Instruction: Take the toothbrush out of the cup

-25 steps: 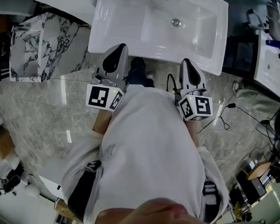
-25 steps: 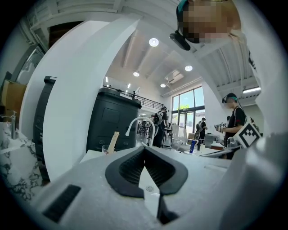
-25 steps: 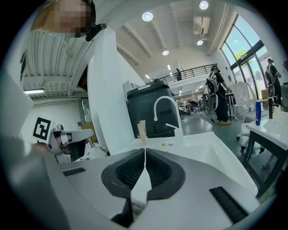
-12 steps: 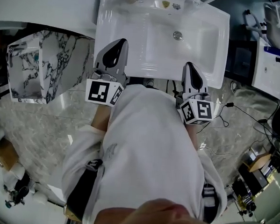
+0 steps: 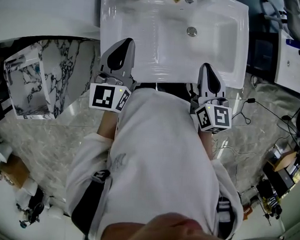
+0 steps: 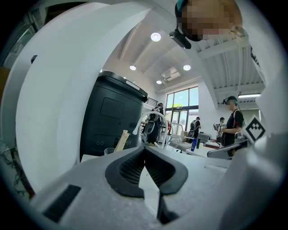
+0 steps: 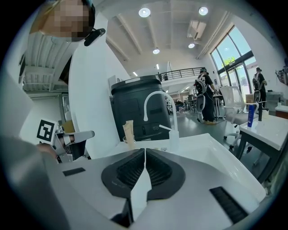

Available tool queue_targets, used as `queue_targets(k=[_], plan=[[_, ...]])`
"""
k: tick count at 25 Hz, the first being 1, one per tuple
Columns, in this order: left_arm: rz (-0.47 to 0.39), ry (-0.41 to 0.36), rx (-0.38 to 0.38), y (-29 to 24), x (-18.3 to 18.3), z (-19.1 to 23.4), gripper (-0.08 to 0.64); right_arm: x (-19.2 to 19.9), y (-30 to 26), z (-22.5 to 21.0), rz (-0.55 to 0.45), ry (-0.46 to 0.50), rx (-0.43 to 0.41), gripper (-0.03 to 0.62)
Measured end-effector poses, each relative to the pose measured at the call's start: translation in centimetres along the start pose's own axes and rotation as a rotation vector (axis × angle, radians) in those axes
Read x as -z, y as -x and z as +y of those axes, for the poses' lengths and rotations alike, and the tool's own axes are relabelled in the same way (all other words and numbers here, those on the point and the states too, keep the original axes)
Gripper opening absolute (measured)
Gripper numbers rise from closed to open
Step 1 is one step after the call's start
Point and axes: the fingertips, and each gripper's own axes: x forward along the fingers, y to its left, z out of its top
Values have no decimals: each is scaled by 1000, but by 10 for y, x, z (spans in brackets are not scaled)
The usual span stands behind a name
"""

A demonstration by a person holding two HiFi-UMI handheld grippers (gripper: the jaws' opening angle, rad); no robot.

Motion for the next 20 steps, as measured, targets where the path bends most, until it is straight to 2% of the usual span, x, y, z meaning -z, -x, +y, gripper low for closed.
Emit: queue_targets(k=[8,20], plan=[[-7,-5,10,-2,-4,1,15,-3,-5,-1,-14,-4,7,18],[-18,-17,-8,-7,-11,6,15,-11,-16,3,-19,12,-29,18]])
